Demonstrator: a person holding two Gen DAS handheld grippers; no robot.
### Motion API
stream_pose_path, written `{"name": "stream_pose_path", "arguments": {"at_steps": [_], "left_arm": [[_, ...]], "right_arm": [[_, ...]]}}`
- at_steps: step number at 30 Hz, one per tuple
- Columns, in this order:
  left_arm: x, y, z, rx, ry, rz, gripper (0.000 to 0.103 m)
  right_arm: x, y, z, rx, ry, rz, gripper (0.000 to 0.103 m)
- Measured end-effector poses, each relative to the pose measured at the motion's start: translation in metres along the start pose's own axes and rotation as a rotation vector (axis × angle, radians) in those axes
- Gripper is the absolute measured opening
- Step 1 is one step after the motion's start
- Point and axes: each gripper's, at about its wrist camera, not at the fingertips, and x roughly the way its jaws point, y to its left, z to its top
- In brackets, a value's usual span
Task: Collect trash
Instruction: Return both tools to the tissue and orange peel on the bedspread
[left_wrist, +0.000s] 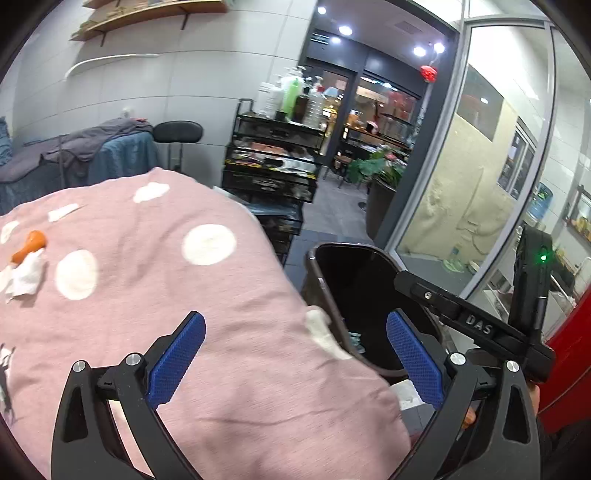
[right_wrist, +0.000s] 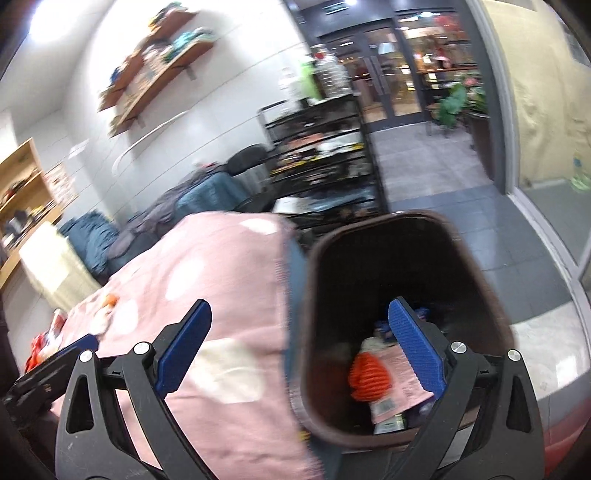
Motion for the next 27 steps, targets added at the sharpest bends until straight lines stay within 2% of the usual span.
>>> {"name": "stream_pose_path", "arguments": {"at_steps": [6, 12, 17, 21, 25, 27], "left_arm": [[-0.027, 0.043, -0.011, -0.075, -0.018, 0.076, 0.098], [-0.056, 0.088, -0.025, -0.14, -0.022, 0.154, 0.098], [-0.075, 0.122, -0.038, -0.155, -0.007, 0.231, 0.098], [-0.089, 0.148, -0.04, -0.175, -0.014, 0.299, 0.097], [-0.1, 0.174, -0.038, -0.175, -0.014, 0.422, 0.097], [-0.107, 0.187, -0.035, -0.18, -0.024, 0.443, 0.097]], "right_arm": [[0.005, 0.065, -0.012, -0.114, 0.04, 0.135, 0.095], [0.017, 0.132, -0.019, -0.187, 0.139, 0.318, 0.095], [0.026, 0.18, -0.026, -0.236, 0.215, 0.414, 0.095], [0.032, 0.226, -0.037, -0.301, 0.248, 0.469, 0.095], [0.042, 0.253, -0.043, -0.327, 0.282, 0.499, 0.095], [0.049, 0.266, -0.043, -0.334, 0.286, 0.503, 0.095]]}}
